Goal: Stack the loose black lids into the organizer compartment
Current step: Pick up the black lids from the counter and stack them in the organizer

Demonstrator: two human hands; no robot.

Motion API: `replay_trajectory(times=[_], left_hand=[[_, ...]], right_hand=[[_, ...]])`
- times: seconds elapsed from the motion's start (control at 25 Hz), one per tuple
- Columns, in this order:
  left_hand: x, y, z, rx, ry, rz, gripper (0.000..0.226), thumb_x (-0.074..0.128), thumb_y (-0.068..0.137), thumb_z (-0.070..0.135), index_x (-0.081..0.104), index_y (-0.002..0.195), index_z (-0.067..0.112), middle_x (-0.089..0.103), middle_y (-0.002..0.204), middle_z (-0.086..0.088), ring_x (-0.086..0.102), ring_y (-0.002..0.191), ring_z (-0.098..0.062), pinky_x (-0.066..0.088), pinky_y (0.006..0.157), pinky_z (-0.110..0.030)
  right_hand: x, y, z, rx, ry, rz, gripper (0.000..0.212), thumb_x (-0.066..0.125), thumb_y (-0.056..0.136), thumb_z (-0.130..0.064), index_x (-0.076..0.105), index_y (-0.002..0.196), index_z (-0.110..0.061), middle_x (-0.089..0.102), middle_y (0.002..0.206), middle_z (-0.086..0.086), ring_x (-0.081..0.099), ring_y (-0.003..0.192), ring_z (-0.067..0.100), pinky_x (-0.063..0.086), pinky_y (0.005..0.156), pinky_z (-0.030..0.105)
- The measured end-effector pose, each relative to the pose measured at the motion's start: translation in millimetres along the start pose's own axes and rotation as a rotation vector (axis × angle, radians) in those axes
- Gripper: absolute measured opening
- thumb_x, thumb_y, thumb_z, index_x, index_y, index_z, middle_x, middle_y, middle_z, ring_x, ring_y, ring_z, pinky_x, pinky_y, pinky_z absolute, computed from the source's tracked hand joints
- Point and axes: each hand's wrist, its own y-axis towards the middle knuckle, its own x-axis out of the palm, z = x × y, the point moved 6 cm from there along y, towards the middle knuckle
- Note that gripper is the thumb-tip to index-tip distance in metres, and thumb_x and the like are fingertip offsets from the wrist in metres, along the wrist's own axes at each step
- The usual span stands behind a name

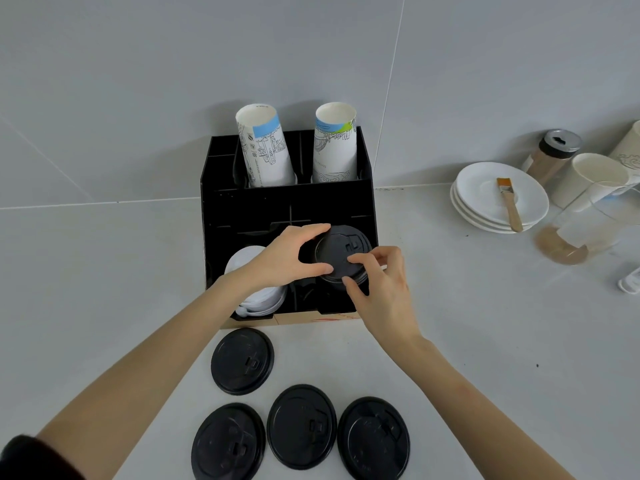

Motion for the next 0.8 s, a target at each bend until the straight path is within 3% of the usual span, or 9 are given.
replay_trajectory(times=[0.12,0.32,0.48,0.64,0.8], left_hand=[[0.9,6.4,-1.0,-0.003,0.044,0.016,0.066,0.064,0.079,0.021,0.029,0.135,0.015,0.036,0.144,-0.005,0.029,0.131,-0.023,0.024,0.108,-0.032],[2.8,8.6,8.2,0.032,0.123,0.023,0.068,0.066,0.078,0.024,0.030,0.134,0.012,0.038,0.143,-0.006,0.029,0.131,-0.024,0.019,0.099,-0.021],[7.8,8.4,6.0,0.017,0.258,-0.010,0.079,0.068,0.074,0.034,0.024,0.136,0.014,0.032,0.146,-0.006,0.025,0.132,-0.027,0.024,0.110,-0.041],[9.6,8.5,6.8,0.006,0.264,-0.009,0.078,0.065,0.077,0.034,0.020,0.137,0.012,0.028,0.146,-0.009,0.025,0.133,-0.025,0.024,0.109,-0.034],[6.5,6.3,14.1,0.022,0.269,-0.014,0.071,0.064,0.078,0.030,0.026,0.135,0.010,0.037,0.142,-0.011,0.032,0.129,-0.026,0.028,0.105,-0.034]], right_hand=[[-2.1,2.2,5.1,0.046,0.029,0.011,0.031,0.060,0.082,-0.012,0.052,0.112,-0.010,0.042,0.117,0.017,0.045,0.106,0.026,0.039,0.073,0.026],[-2.5,3.8,8.4,0.060,0.022,0.012,0.031,0.060,0.082,-0.011,0.052,0.112,-0.009,0.042,0.121,0.017,0.045,0.110,0.029,0.042,0.078,0.030],[0.9,4.0,6.5,0.027,0.016,-0.013,0.032,0.060,0.081,-0.008,0.052,0.112,-0.005,0.042,0.133,0.018,0.044,0.120,0.033,0.045,0.093,0.043],[-3.6,9.8,7.0,0.016,-0.014,-0.029,0.033,0.061,0.081,-0.009,0.052,0.113,-0.005,0.045,0.132,0.016,0.047,0.116,0.034,0.044,0.093,0.045],[-4.9,11.9,7.6,0.021,-0.037,-0.053,0.039,0.060,0.082,-0.013,0.047,0.119,-0.005,0.045,0.134,0.013,0.045,0.119,0.030,0.041,0.095,0.040]])
